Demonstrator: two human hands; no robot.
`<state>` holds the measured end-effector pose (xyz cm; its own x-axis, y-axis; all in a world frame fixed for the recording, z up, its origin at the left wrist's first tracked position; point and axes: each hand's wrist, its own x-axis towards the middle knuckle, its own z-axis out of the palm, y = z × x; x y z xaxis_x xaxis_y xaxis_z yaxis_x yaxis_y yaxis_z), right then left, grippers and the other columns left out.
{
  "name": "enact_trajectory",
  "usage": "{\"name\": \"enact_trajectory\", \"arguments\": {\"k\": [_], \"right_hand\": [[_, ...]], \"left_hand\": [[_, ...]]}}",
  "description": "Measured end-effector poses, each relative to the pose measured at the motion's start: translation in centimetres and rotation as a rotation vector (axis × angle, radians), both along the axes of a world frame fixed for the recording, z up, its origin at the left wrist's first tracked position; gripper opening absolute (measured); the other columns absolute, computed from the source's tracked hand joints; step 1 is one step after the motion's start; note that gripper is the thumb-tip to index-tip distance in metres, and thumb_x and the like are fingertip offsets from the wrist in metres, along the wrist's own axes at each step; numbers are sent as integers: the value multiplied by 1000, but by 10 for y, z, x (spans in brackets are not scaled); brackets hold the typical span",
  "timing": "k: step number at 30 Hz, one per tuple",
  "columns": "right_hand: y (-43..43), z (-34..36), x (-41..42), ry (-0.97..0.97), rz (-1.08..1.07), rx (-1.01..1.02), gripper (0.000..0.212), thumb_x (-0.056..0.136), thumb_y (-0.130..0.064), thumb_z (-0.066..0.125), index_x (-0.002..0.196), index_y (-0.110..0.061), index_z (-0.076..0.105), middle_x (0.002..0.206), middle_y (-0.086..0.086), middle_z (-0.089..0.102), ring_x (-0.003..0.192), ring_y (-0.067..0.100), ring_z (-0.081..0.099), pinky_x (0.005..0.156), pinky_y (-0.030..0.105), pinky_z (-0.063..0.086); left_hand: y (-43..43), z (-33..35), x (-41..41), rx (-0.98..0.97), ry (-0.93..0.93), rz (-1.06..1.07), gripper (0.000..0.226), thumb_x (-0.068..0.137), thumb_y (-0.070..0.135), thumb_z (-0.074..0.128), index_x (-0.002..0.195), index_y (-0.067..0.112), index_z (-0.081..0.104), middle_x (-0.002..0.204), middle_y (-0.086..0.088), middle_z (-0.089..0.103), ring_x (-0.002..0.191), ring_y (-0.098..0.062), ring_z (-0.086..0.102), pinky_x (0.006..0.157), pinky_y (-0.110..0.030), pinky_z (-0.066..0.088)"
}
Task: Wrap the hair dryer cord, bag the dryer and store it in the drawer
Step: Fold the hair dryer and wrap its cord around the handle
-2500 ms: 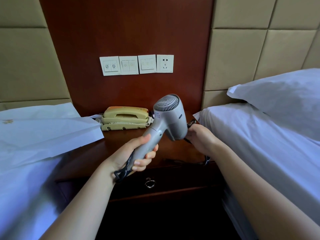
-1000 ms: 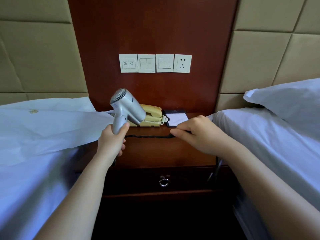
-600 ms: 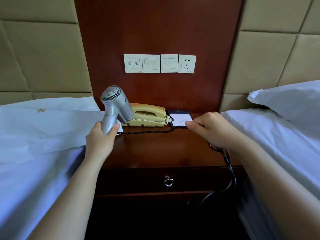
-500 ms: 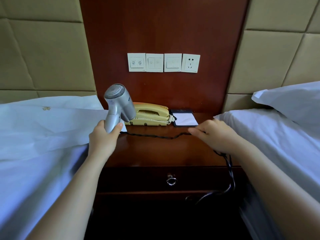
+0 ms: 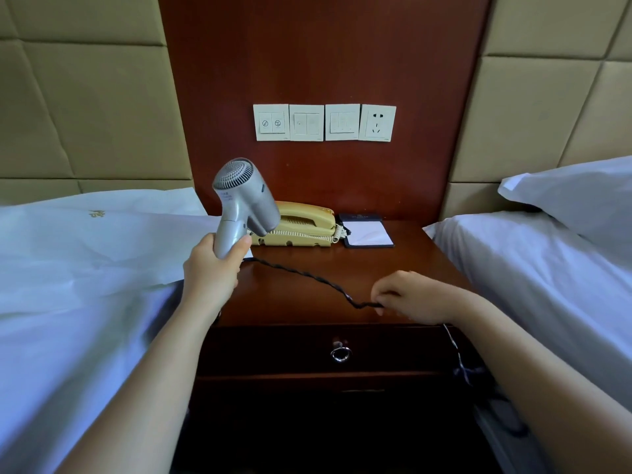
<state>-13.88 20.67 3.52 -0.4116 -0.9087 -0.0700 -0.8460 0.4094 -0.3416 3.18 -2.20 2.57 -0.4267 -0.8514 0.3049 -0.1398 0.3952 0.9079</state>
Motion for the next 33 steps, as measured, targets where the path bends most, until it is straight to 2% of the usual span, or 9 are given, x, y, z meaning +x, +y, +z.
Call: {"name": "enact_trajectory", "arguments": {"k": [2,5,8,12,15,18,23,28,33], "right_hand": [[2,9,6,-180,15,-56,31,96,-15,42,72,-20,61,64,-8,51,53,5,42,55,17,37],[7,20,11,-356,34,-259,31,97,-26,45,78,-13,65,65,-2,45,56,7,38,53,16,34],[3,24,9,-85,69,-491,24,91,-28,57,69,-23,63,59,-10,51,55,1,43,58,20,35],[0,37,11,30,27,-785,21,89,-31,55,70,-38,59,67,-21,61,63,-4,54,62,22,42],[-1,48,17,35,19,-918,16,92,-25,54,81,-28,66,67,-20,61,62,-2,52,59,18,38],[-7,54,27,56,42,-951,16,92,-27,51,80,-29,61,72,-4,65,64,14,56,62,32,43],[-17,61,48,54,131,-928,14,92,-28,51,80,-31,58,68,7,63,62,26,55,57,38,43],[-21,61,59,86,181,-909,20,93,-26,51,81,-17,64,69,8,63,62,23,56,58,40,45],[-25,57,69,108,216,-885,22,93,-24,51,83,-12,66,71,0,63,65,16,58,61,35,46]], "left_hand": [[-5,-4,0,-67,-50,30,30,84,45,60,91,17,56,77,-11,61,66,-33,56,65,-43,52],[-7,-8,0,-156,-154,56,34,86,45,59,89,11,53,76,-11,59,76,-38,58,65,-40,46],[-2,-9,-2,-221,-266,33,36,85,45,60,92,10,54,80,-10,60,81,-36,57,62,-35,39],[5,-9,-7,-304,-415,-95,36,79,44,69,95,14,58,85,-6,64,81,-31,57,66,-36,42],[14,-10,-15,-386,-515,-174,40,72,50,72,87,17,55,80,-4,63,78,-29,58,65,-35,42],[24,-10,-21,-430,-623,-209,49,65,64,69,77,19,53,74,0,59,72,-24,56,58,-32,37],[41,-11,-27,-403,-752,-236,78,48,95,36,70,21,47,82,-4,58,76,-24,57,59,-34,40],[63,-6,-28,-399,-768,-244,83,57,93,29,80,17,50,86,-3,54,85,-27,57,70,-37,46],[83,-4,-30,-457,-787,-217,69,83,73,23,97,13,56,93,-6,52,88,-29,50,76,-37,42]]}}
